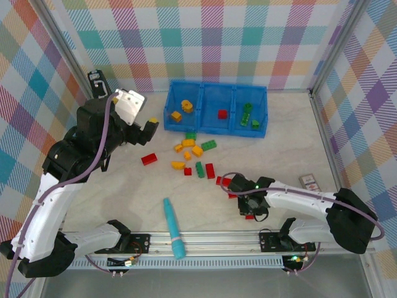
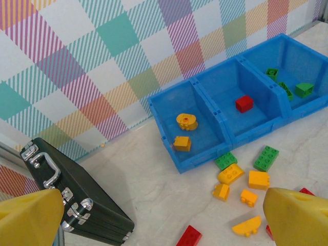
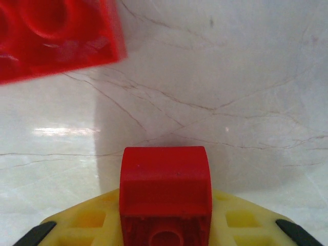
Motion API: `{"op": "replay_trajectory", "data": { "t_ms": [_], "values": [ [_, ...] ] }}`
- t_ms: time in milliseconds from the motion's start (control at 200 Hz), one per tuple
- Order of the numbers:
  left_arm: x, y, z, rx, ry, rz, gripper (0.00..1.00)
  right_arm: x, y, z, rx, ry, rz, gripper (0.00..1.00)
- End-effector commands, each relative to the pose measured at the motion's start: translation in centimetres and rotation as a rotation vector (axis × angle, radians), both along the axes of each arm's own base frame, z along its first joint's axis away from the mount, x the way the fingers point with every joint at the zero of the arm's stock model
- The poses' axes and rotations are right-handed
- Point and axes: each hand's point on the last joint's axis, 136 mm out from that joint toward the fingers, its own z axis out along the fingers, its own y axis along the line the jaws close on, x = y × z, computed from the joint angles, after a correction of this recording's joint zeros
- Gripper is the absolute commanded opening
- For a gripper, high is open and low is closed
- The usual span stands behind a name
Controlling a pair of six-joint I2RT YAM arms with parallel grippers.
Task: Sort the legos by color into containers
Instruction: Pick up the lego from the bottom-right of the table, then place the lego in the container.
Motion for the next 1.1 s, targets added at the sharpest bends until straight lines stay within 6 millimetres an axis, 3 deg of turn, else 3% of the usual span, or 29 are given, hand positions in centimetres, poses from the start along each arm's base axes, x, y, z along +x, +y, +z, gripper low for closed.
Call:
{"op": "replay_trajectory", "data": {
  "t_ms": [0, 125, 350, 495, 625, 835, 975, 1095],
  "values": [
    [-0.4, 0.0, 0.5, -0.013, -0.019, -0.005, 1.00, 4.2, 2.0, 4.5, 0.036, -0.095, 0.081, 0.29],
    [-0.4, 0.1, 0.4, -0.013, -0.021, -0.005, 1.00, 10.6, 3.5, 9.9, 0.082, -0.231, 0.176, 0.29],
    [-0.4, 0.2, 0.7, -0.012, -0.029, -0.002, 1.00, 24.0, 5.9, 19.3, 0.072, -0.544, 0.322, 0.31],
    [-0.3, -0.3, 0.5, -0.001, 0.004, -0.022, 1.00, 31.3, 8.5, 22.8, 0.034, -0.713, 0.402, 0.32],
    [-0.2, -0.5, 0.6, -0.003, 0.010, -0.027, 1.00, 36.8, 10.0, 22.1, 0.034, -0.761, 0.425, 0.32],
    [-0.4, -0.8, 0.7, 0.001, 0.004, -0.049, 1.00, 43.8, 12.1, 17.9, 0.028, -0.737, 0.474, 0.33],
    [-0.2, -0.4, 1.0, 0.017, -0.009, -0.027, 1.00, 46.6, 12.8, 15.2, 0.043, -0.711, 0.476, 0.36],
    [-0.1, -0.4, 1.1, 0.022, -0.014, -0.025, 1.00, 47.4, 13.4, 13.2, 0.060, -0.697, 0.478, 0.39]
  ]
}}
